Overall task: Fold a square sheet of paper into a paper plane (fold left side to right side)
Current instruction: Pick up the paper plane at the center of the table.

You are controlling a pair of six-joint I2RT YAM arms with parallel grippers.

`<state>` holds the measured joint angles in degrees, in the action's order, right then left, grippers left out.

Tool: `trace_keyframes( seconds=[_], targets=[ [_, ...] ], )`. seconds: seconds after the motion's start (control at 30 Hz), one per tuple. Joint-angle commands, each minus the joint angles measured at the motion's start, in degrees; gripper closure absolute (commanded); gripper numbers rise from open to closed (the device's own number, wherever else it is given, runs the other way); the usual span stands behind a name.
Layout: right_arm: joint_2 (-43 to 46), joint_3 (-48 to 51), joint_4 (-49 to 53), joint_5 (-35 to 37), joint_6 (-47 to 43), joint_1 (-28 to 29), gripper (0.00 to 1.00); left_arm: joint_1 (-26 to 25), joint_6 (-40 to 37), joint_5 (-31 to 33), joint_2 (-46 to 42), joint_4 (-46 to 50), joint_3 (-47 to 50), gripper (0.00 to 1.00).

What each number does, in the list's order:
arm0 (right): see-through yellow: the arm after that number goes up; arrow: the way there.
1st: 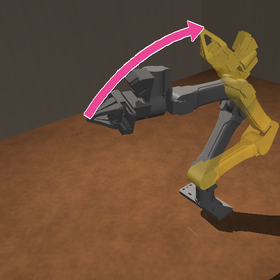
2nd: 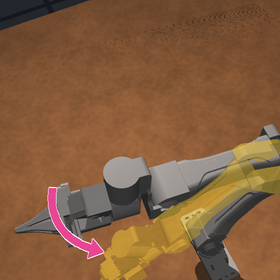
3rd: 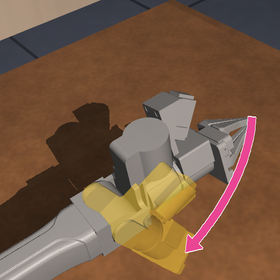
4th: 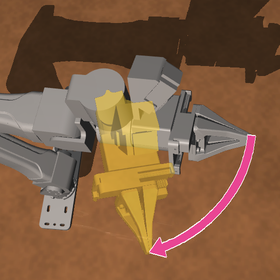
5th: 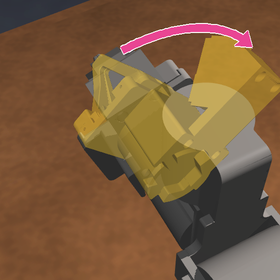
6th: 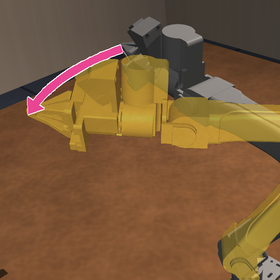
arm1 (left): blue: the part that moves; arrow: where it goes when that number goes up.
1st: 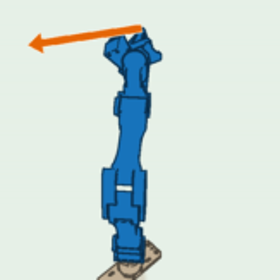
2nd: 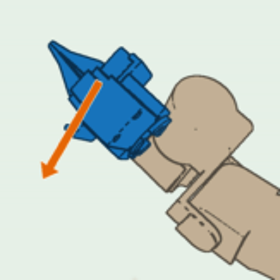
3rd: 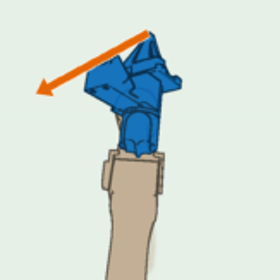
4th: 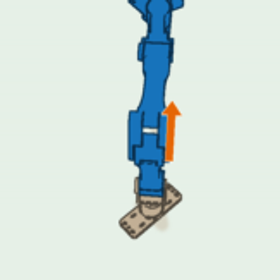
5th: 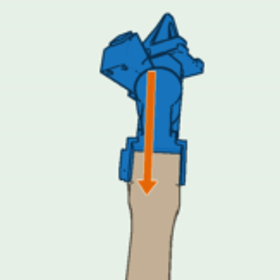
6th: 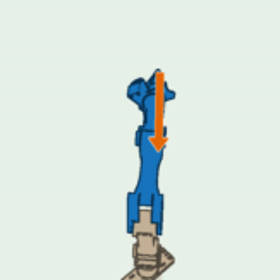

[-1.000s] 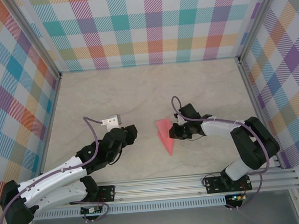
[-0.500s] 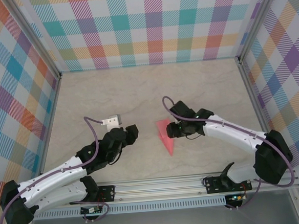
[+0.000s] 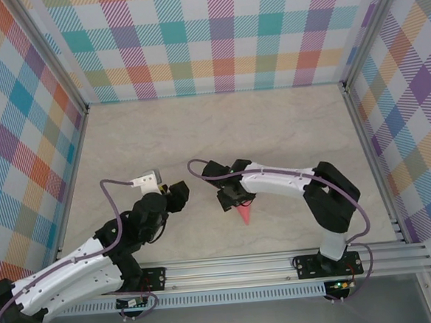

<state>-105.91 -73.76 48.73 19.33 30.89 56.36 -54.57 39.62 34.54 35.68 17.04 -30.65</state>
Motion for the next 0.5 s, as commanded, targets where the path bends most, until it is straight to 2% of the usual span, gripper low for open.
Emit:
trace_keyframes(
  seconds=[0.0, 0.23, 0.47],
  targets=[
    [-2.82, -2.93, 5.18, 3.67, 1.10, 0.75, 0.38, 0.50, 0.10, 3.57, -2.89, 4.01, 0.99, 0.34],
    [-6.01, -4.64, 6.36, 4.67, 0.44, 1.23, 0.40, 0.51, 0.07, 4.30, -4.67, 4.69, 1.61, 0.34],
    [-6.88, -4.83, 7.84, 6.86, 0.70, 1.17, 0.55, 0.50, 0.11, 4.02, -4.13, 4.41, 1.47, 0.33]
  ],
)
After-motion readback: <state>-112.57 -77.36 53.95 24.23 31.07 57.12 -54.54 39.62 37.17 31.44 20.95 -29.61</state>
